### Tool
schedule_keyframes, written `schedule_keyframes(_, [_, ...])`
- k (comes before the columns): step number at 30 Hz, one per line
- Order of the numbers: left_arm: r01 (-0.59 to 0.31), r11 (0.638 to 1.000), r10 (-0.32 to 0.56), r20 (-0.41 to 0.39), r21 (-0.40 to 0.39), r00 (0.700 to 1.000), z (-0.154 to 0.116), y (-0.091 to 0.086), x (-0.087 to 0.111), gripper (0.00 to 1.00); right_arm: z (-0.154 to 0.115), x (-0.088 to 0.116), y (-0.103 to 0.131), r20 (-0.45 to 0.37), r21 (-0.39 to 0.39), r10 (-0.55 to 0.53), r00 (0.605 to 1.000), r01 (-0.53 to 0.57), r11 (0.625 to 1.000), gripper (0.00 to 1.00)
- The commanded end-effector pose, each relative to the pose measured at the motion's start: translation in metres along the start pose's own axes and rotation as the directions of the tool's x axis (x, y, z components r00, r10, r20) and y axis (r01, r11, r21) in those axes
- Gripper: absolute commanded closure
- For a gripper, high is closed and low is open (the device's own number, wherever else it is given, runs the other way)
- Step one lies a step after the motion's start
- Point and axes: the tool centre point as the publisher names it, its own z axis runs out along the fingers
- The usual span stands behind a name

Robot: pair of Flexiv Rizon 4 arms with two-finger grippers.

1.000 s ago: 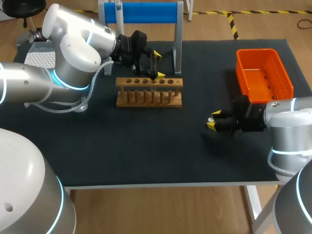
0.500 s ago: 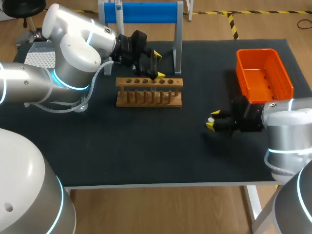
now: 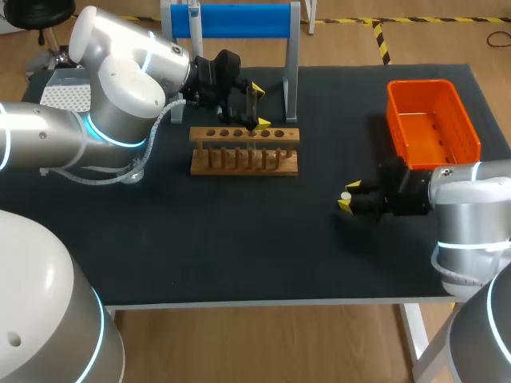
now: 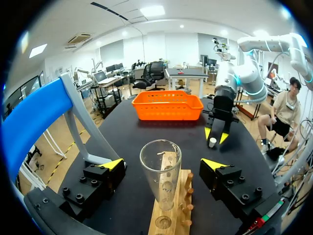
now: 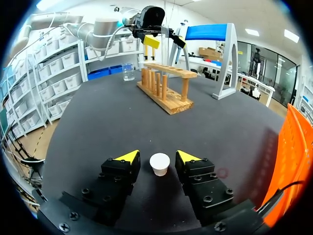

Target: Invert the test tube, pick up the pipette, mount the tip to pipette, aspirate from beaker and dispense into the tube, eject the tip, return the pipette, and cap with the stopper.

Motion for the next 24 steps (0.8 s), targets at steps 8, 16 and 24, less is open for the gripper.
schedule_keyframes(8, [0.001, 1.000, -0.001, -0.003, -0.002, 1.000, 0.0004, -0.0002, -0.0011, 0.00, 0.0010, -0.0026, -0.0012, 0.004, 0.000, -0.003, 1.000, 0.003, 1.000, 0.58])
schedule_keyframes(16, [0.001, 1.000, -0.001, -0.003, -0.002, 1.000, 0.0004, -0.0002, -0.0011, 0.00, 0.0014, -0.0026, -0.0012, 0.002, 0.000, -0.005, 1.000, 0.005, 1.000, 0.62])
schedule_keyframes(24, [0.001, 1.000, -0.001, -0.003, -0.002, 1.000, 0.0004, -0.0002, -0.0011, 0.00, 0.0022, -0.0015, -0.0004, 0.000, -0.002, -0.008, 1.000, 0.008, 1.000, 0.62])
